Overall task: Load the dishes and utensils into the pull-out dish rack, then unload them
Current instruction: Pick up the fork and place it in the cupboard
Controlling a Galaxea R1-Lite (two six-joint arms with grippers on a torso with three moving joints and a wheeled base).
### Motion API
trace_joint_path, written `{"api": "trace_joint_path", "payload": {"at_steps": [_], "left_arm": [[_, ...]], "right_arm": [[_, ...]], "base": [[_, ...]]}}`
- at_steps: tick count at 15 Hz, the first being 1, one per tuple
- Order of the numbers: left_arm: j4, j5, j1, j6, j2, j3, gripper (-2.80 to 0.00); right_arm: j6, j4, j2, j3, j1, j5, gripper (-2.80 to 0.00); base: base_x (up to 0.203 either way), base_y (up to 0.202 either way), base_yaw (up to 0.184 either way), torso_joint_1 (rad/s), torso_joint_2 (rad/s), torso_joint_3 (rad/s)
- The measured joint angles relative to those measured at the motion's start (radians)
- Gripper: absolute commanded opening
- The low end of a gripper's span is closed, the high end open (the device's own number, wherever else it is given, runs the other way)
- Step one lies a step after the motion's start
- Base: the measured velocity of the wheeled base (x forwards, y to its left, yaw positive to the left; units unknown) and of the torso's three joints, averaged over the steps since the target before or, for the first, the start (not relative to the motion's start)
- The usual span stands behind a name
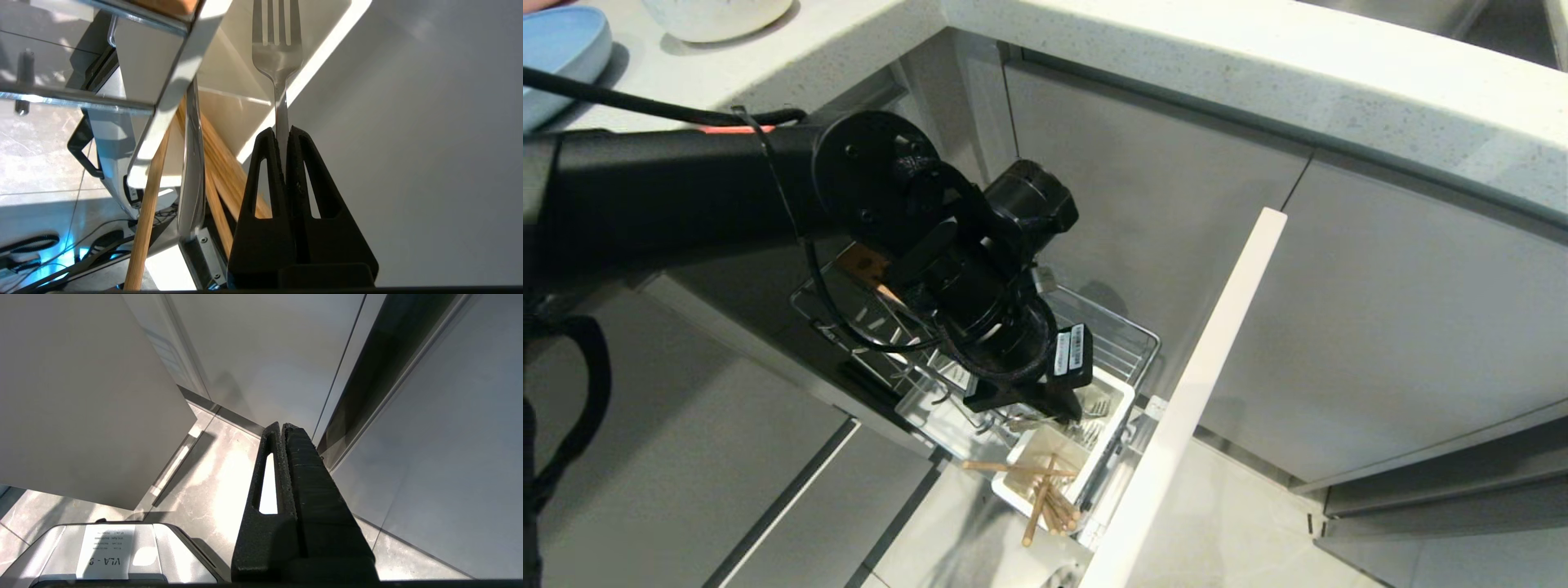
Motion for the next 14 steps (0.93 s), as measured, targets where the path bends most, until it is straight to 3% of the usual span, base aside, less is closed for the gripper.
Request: {"api": "trace_joint_path", "payload": {"at_steps": [10, 12, 14], "left_arm": [[-0.029, 0.000, 0.011, -0.003, 0.053, -0.003, -2.80], [-0.028, 0.000, 0.012, -0.003, 0.056, -0.003, 0.00], [-0.028, 0.000, 0.012, -0.002, 0.057, -0.003, 0.00]], "right_arm": [[0.000, 0.000, 0.000, 0.000, 0.001, 0.000, -2.80], [0.000, 0.000, 0.000, 0.000, 0.001, 0.000, -2.80], [0.000, 0.000, 0.000, 0.000, 0.001, 0.000, -2.80]], "base": [[0.000, 0.000, 0.000, 0.000, 0.00, 0.000], [0.000, 0.000, 0.000, 0.000, 0.00, 0.000], [0.000, 0.000, 0.000, 0.000, 0.00, 0.000]]}}
